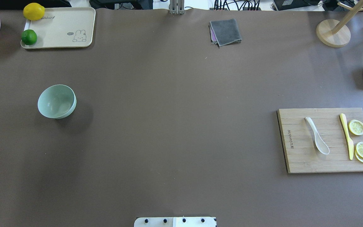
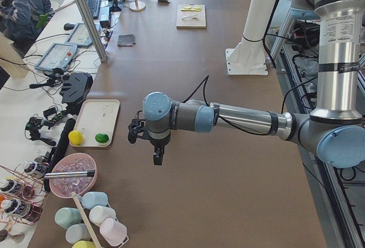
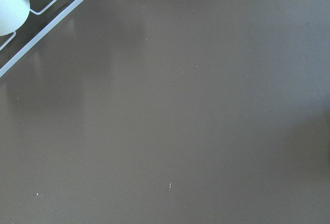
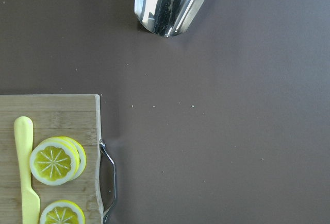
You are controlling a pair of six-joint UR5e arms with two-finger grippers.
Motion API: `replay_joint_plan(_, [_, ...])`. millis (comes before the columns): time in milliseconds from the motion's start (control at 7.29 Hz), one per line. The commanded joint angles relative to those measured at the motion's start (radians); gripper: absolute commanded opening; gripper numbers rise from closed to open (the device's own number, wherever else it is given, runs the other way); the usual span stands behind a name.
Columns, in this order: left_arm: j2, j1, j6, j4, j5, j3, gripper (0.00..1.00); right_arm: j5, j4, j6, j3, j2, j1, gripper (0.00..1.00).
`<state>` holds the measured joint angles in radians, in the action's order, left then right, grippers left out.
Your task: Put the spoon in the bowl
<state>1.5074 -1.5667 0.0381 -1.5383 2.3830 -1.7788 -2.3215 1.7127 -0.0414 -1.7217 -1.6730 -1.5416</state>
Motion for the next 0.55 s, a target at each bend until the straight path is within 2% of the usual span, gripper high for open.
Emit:
replay_joint_plan(0, [-0.004,0.004,-0.004,-0.002,-0.057,-0.002,0.98,0.004,-0.001,-0.002,0.001,-0.001,0.000,1.00])
replay_joint_plan(412, [-0.006,0.004,-0.006,-0.005,-0.051,0.024,0.98,0.002,-0.015,0.002,-0.004,-0.001,0.000,1.00])
